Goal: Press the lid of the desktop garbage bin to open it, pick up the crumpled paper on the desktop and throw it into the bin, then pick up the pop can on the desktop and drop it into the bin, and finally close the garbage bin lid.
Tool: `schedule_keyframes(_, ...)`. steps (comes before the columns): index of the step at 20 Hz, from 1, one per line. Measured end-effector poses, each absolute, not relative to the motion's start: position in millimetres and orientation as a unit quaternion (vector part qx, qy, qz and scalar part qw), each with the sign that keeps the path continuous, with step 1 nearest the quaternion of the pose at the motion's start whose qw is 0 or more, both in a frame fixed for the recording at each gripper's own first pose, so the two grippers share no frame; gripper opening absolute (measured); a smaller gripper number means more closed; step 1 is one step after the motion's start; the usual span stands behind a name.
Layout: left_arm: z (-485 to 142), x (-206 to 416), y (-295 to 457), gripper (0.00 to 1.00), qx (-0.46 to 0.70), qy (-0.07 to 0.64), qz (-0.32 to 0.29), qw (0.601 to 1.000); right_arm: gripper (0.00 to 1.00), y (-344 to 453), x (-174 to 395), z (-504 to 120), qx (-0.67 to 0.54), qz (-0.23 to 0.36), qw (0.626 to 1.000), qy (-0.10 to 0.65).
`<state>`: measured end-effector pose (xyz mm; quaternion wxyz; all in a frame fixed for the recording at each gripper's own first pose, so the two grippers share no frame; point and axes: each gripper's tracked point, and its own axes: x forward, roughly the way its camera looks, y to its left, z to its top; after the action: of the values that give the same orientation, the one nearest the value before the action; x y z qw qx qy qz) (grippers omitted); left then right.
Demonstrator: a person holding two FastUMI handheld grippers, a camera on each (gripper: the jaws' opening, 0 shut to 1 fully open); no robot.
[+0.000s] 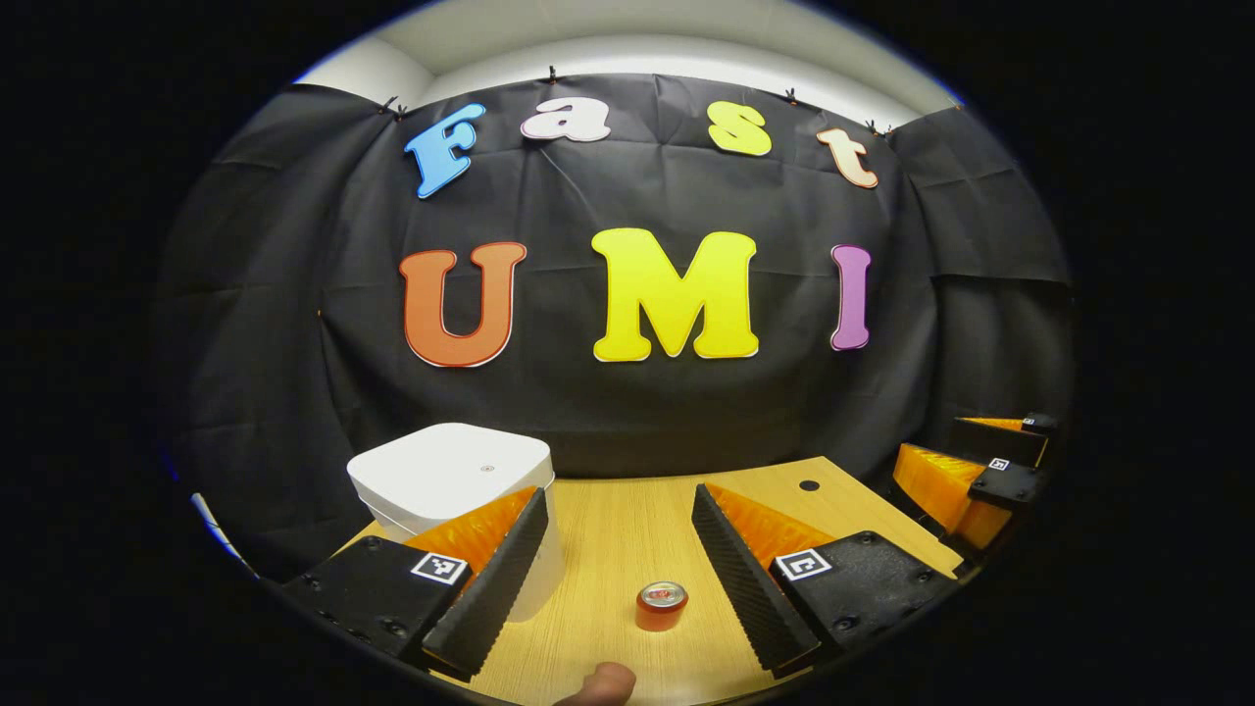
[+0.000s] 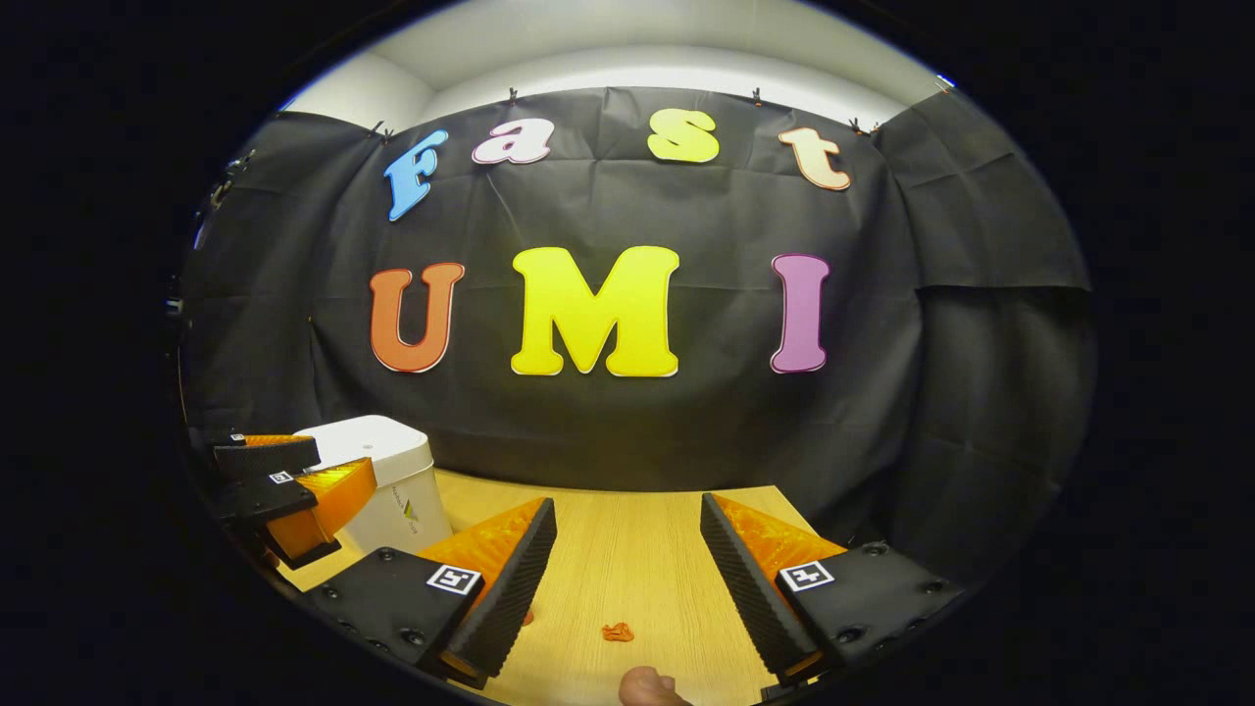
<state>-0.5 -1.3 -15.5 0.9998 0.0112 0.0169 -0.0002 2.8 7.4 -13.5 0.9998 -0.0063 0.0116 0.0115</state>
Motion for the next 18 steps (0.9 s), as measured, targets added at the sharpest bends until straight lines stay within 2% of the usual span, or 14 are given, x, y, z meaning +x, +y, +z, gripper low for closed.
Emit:
schedule_keyframes(7, -21.6, 5.4, 13.0, 0.98, 0.021, 0.024, 0.025, 0.999, 0.94, 10.7, 8.4, -19.5, -0.016, 0.018, 1.0, 0.016)
schedule_keyframes(11, -25.9, 13.9, 15.9, 0.94, 0.022, 0.032, 0.028, 0.999, 0.94, 12.1, 14.5, -22.0, -0.018, 0.02, 0.999, 0.02)
schedule_keyframes(12, -27.4, 16.7, 18.5, 0.86, 0.019, 0.036, 0.03, 0.999, 0.94, 12.4, 17.0, -22.2, -0.017, 0.021, 0.999, 0.023)
schedule_keyframes(14, -32.3, 22.1, 20.4, 0.76, 0.011, 0.045, 0.03, 0.998, 0.94, 9.7, 22.3, -23.0, -0.02, 0.017, 0.999, 0.025)
schedule_keyframes(17, -33.6, 32.5, 38.5, 0.68, 0.006, 0.047, 0.055, 0.997, 0.94, 6.2, 33.1, -24.8, -0.018, 0.012, 0.999, 0.031)
schedule_keyframes(18, -32.9, 36.1, 44.4, 0.56, 0.001, 0.046, 0.062, 0.997, 0.94, 6.3, 36.5, -25.5, -0.016, 0.012, 0.999, 0.036)
